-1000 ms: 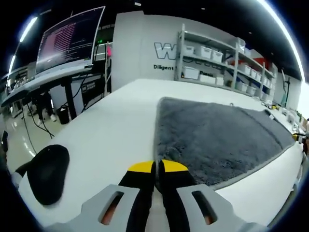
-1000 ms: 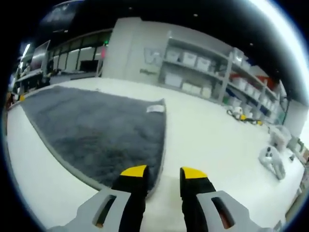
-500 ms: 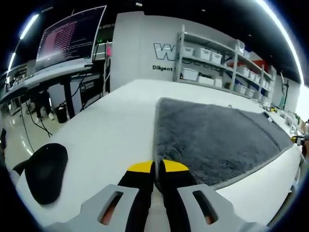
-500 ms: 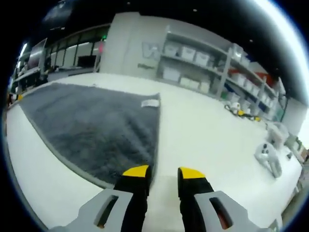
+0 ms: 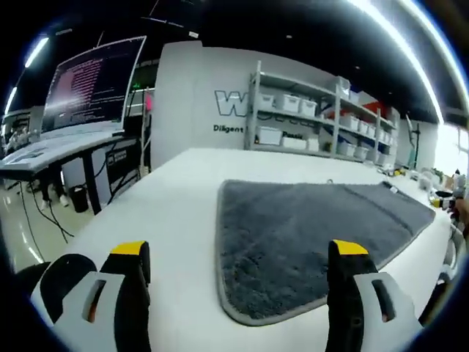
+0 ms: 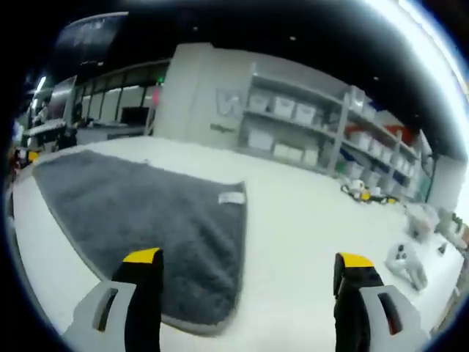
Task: Open the folded towel by lifting each exposed corner and separating the folded layers until the towel lies flat within the target outline without major curled edges
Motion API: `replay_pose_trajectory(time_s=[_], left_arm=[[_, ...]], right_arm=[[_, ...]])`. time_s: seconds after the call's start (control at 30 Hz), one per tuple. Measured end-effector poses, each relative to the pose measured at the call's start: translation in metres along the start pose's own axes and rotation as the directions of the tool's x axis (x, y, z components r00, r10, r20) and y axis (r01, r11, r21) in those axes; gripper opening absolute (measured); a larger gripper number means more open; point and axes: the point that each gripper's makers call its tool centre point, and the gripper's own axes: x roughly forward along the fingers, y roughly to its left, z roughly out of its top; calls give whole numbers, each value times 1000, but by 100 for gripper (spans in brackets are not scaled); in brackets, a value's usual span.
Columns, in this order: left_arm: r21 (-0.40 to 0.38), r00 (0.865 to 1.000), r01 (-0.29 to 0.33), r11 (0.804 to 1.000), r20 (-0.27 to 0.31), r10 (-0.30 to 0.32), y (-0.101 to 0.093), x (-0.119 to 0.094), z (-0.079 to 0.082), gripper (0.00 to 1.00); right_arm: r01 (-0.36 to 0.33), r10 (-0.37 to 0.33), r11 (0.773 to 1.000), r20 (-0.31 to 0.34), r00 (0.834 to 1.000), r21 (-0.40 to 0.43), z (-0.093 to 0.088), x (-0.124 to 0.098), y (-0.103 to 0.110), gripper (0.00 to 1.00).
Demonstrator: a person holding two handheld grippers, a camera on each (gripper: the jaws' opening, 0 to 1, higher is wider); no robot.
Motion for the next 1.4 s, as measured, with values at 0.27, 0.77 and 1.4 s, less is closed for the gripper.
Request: replay_pose_trajectory(time_s=[0.27, 0.77, 1.4], left_arm=[[33, 1000, -25, 999, 19, 24, 7, 26, 31, 100], [-11, 1000, 28, 1000, 12, -28, 2, 82, 65, 97], [41, 996, 84, 996, -27, -82, 1, 142, 102, 85]], right_arm=[[9, -10, 1000, -22, 1000, -21, 15, 24, -9, 100], [-23, 20, 997, -46, 999, -78, 56, 72, -1, 98], [-67, 60, 987, -55, 997, -145, 93, 135, 3, 86]])
